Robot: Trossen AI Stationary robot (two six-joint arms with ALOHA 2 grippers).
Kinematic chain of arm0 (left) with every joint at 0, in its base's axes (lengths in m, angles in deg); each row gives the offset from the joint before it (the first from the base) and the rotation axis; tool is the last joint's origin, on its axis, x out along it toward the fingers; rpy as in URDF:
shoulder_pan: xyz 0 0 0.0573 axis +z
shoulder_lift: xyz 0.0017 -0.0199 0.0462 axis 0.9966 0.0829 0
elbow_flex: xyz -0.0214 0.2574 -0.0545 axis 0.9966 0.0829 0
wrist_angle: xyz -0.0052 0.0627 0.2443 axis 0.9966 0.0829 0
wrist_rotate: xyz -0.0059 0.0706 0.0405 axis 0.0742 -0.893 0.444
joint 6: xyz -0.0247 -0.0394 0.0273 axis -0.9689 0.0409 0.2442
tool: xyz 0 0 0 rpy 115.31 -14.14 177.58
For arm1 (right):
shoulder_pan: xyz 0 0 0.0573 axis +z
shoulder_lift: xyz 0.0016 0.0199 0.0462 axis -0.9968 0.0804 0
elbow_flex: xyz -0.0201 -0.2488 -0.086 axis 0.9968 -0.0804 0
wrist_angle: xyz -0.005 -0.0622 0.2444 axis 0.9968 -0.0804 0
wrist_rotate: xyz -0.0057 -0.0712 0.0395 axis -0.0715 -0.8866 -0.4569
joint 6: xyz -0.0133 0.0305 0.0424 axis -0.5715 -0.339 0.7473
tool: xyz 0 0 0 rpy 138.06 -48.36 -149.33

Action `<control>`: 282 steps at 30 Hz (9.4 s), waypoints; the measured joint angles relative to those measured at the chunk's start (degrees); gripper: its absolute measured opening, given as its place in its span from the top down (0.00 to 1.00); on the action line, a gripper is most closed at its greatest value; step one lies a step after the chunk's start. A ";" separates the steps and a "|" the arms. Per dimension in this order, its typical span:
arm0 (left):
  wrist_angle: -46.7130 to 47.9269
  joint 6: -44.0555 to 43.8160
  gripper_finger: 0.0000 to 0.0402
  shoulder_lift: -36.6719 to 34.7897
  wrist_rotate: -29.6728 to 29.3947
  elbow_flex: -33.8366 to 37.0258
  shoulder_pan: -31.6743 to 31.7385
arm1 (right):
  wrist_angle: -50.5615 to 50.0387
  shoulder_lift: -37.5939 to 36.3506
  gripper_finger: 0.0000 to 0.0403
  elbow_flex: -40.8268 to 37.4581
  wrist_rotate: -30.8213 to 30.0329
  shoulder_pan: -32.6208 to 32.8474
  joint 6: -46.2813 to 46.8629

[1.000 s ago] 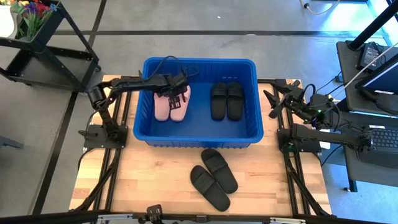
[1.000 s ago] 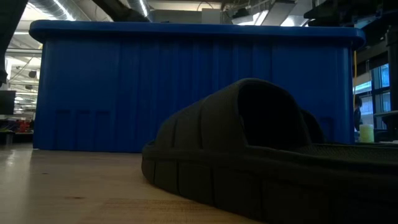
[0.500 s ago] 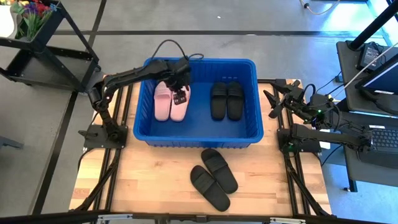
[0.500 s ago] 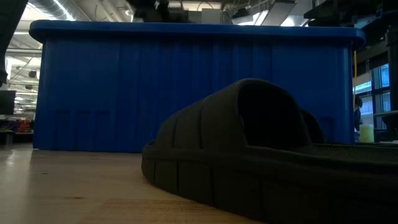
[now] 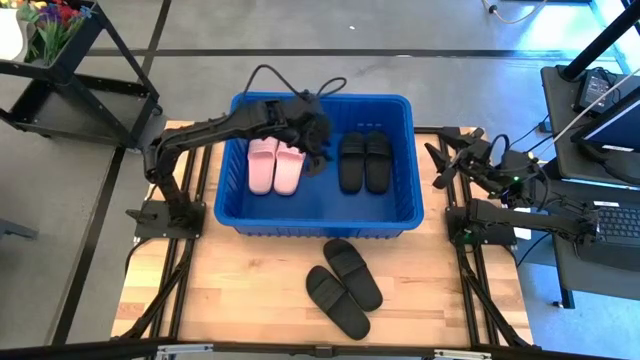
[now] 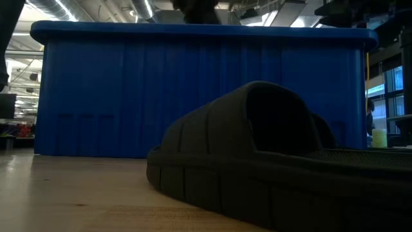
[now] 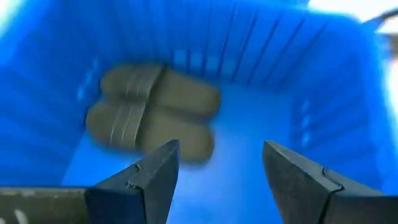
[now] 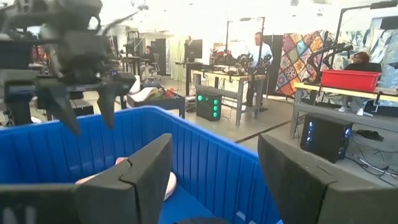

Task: Pick and place slides into bin
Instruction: Put the black slide into the blue container

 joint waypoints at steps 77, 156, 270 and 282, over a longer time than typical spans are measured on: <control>-35.97 -9.14 0.44 -46.40 -20.62 56.85 -18.80 | -49.98 93.68 0.41 57.88 1.06 45.49 7.42; -33.20 -9.10 0.44 -46.36 -18.27 56.87 -18.78 | -82.45 85.31 0.96 99.57 -22.29 24.42 6.76; -32.95 -6.06 0.44 -46.36 -24.10 56.87 -15.70 | -49.98 66.19 0.32 64.61 7.98 19.59 1.58; -32.74 -6.04 0.44 -46.38 -23.47 56.87 -15.72 | -47.91 79.92 0.32 64.39 7.01 40.15 6.59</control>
